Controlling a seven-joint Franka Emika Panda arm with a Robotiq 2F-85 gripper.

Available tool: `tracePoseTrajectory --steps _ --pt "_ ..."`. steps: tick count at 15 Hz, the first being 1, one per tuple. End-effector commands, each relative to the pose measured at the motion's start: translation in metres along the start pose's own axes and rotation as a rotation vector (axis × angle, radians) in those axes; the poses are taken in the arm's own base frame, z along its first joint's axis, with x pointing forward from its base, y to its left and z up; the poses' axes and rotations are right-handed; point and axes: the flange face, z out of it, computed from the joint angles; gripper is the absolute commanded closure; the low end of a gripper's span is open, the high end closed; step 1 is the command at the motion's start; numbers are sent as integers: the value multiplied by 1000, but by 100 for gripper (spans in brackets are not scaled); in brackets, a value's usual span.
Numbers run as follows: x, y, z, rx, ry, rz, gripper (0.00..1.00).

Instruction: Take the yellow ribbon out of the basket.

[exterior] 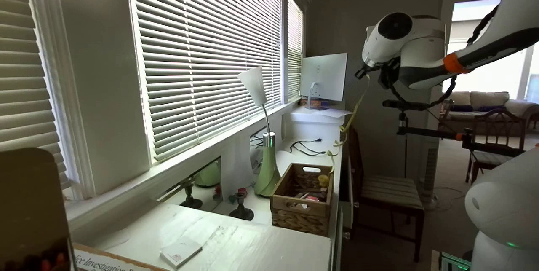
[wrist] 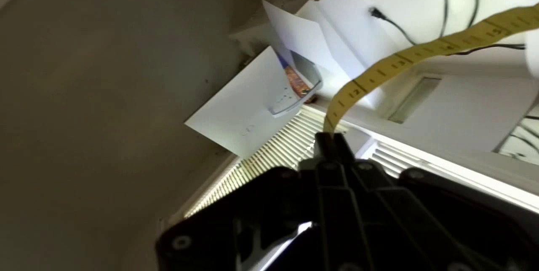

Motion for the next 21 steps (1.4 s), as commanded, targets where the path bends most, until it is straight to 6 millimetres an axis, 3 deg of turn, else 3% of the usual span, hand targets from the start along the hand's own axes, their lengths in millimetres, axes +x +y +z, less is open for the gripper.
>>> tracePoseTrajectory --steps 1,4,5,8,13,21 --pt "13 29 48 -92 26 59 100" --pt "24 24 71 -90 45 86 100" --pt "14 34 51 -103 26 72 99" --pt "23 24 68 -94 20 78 99" --pt "24 24 70 -95 21 79 99" --pt "61 60 130 -67 111 84 100"
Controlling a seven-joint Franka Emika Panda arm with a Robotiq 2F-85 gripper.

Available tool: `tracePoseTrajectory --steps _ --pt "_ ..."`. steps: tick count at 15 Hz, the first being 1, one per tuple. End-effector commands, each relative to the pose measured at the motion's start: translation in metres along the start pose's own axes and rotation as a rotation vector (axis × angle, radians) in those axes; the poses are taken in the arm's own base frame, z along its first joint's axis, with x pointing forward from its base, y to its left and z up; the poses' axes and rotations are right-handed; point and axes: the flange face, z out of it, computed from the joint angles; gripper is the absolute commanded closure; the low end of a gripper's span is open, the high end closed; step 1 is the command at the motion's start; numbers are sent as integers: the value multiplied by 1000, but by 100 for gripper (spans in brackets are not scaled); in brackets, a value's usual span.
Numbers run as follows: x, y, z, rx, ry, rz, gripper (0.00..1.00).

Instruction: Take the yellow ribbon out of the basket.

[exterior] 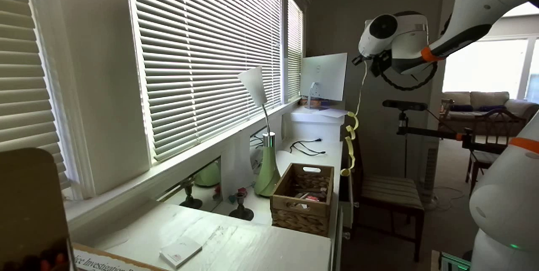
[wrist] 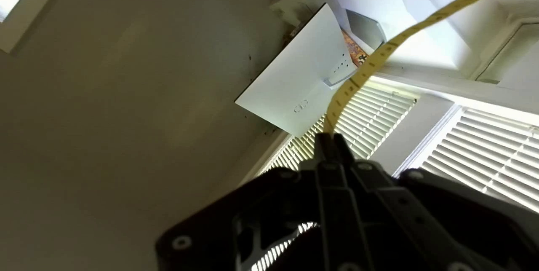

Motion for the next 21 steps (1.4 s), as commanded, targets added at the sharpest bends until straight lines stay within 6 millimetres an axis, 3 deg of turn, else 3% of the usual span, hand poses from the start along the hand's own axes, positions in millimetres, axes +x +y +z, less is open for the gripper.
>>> tracePoseTrajectory --steps 1,6,10,16,21 --pt "16 -4 39 46 48 -24 100" --pt "36 -28 74 90 85 -45 100" --pt "54 -58 89 103 77 -57 100" --pt "77 -107 105 120 32 -59 100" --pt "104 -144 105 131 -1 -105 100"
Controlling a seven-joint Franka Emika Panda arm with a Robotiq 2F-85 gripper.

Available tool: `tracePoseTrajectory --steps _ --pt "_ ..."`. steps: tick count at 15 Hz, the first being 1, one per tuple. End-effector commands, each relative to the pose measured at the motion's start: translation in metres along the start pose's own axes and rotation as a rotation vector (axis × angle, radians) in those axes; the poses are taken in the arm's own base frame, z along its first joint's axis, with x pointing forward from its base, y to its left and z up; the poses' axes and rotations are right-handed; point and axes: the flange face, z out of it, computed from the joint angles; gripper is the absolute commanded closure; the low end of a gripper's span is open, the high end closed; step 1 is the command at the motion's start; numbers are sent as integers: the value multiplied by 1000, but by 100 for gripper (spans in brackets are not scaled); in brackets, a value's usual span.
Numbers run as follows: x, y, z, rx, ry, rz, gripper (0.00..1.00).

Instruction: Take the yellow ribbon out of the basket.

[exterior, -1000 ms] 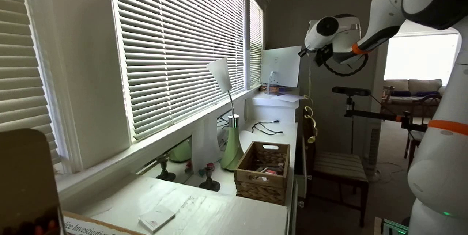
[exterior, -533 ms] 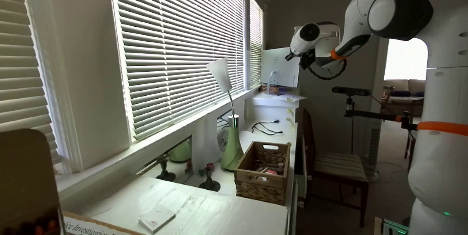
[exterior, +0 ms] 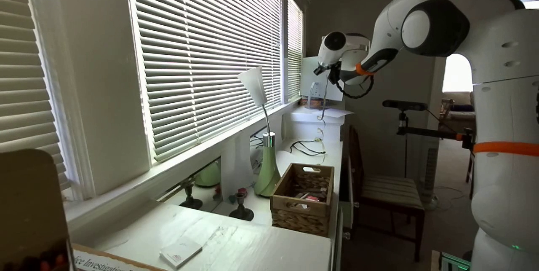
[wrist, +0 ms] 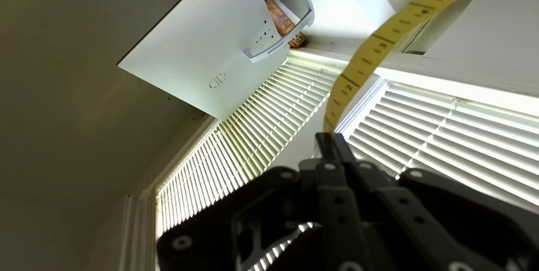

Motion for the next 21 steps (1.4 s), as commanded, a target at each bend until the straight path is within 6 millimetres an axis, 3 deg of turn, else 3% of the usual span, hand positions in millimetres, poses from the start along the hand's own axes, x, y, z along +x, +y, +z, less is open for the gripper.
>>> tracePoseTrajectory --steps 1,4,10,11,17,21 --pt "21 -25 8 -7 -26 -50 100" --pt "25 -49 14 -4 -53 -93 100" --pt "9 -96 27 35 -96 -140 100" --pt "10 -84 21 36 -71 -122 99" --pt "7 -98 25 50 -86 -143 100" --pt "22 -147 15 110 -65 -166 100"
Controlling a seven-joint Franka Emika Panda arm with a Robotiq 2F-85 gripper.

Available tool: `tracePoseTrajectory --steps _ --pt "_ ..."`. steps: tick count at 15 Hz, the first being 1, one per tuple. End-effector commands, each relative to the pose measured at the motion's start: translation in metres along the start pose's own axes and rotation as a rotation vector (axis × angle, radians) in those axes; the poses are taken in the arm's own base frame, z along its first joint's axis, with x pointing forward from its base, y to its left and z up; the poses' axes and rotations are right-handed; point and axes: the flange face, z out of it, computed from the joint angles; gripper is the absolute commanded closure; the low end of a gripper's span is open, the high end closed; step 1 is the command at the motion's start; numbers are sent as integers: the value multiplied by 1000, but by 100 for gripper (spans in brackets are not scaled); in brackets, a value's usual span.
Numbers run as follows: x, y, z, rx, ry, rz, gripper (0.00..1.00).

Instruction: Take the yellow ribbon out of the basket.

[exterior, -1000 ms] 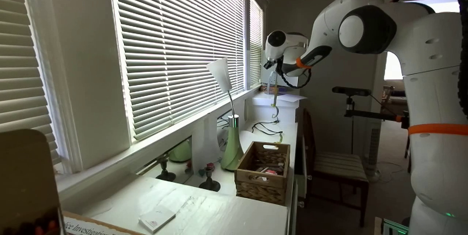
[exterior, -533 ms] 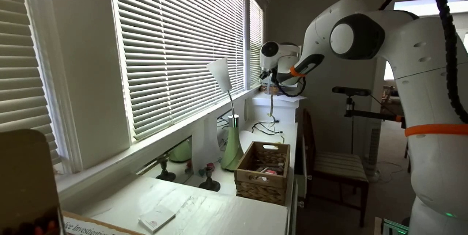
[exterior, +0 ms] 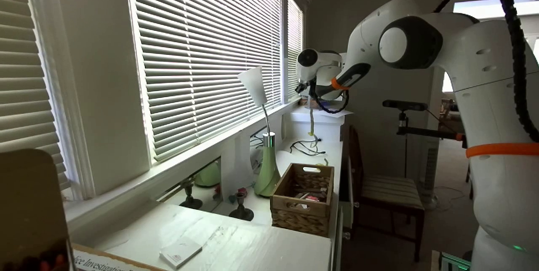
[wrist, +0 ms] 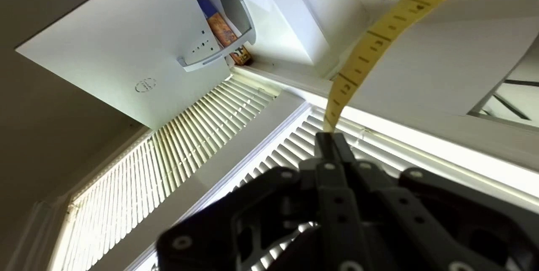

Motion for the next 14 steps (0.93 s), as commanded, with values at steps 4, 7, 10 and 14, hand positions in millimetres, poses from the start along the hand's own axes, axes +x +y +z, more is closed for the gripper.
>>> tracePoseTrajectory --steps 4,7,10,14 --pt "8 -77 6 115 -54 -27 100" --pt "-16 -104 18 206 -107 -16 100" --pt "-36 -126 32 269 -164 20 100" --pt "-55 -144 44 329 -209 67 100"
